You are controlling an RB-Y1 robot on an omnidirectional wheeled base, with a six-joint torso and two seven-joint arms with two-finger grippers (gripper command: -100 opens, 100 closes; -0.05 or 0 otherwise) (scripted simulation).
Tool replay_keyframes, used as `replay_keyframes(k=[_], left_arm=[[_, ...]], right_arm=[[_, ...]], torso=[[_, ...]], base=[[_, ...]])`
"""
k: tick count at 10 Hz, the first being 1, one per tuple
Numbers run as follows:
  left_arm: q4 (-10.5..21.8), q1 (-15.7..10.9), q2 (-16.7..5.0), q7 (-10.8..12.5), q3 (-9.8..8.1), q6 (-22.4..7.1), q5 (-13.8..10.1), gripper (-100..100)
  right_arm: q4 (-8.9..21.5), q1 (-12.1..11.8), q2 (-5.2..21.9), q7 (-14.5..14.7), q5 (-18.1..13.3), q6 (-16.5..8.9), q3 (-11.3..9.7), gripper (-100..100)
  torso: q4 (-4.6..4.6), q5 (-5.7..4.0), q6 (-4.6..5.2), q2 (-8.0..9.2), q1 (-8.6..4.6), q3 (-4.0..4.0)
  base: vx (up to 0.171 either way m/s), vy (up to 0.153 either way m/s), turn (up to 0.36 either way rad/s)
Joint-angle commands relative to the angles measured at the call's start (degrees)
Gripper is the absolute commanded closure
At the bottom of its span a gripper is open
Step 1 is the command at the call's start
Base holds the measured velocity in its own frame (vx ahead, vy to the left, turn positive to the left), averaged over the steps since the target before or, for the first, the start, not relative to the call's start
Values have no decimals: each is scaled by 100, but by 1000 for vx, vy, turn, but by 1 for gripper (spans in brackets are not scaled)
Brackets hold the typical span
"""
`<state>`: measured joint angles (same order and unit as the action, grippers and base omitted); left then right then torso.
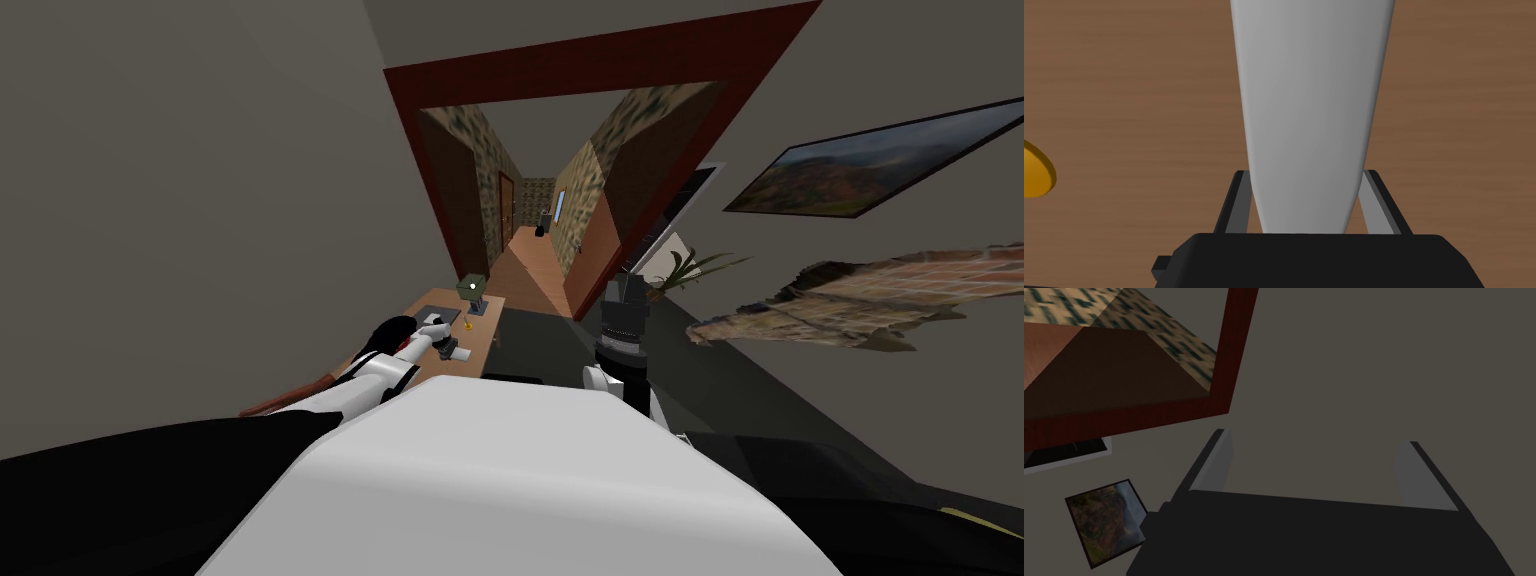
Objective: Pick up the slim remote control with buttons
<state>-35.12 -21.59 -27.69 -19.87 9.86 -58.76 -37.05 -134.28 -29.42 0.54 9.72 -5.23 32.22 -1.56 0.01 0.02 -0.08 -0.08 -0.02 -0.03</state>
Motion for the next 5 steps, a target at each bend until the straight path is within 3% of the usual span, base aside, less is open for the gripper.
replay_keyframes(k=[1,2,3,4,5], left_arm=[[0,0,0,0,0,0,0,100],[0,0,0,0,0,0,0,100],[0,0,0,0,0,1,0,0],[96,46,-163,-237,117,101,-255,100],[78,163,-369,-381,254,158,-424,100]], right_arm=[[0,0,0,0,0,0,0,0],[0,0,0,0,0,0,0,0],[0,0,0,0,0,0,0,0],[0,0,0,0,0,0,0,0],[0,-1,-1,0,0,0,0,0]], torso=[[0,0,0,0,0,0],[0,0,0,-1,-1,0],[0,-1,0,-1,-1,-1],[0,-1,0,-1,-1,-1],[-2,-6,-5,-14,-16,-7]], base=[[0,0,0],[0,0,0],[0,0,0],[47,-62,47],[133,-113,84]])
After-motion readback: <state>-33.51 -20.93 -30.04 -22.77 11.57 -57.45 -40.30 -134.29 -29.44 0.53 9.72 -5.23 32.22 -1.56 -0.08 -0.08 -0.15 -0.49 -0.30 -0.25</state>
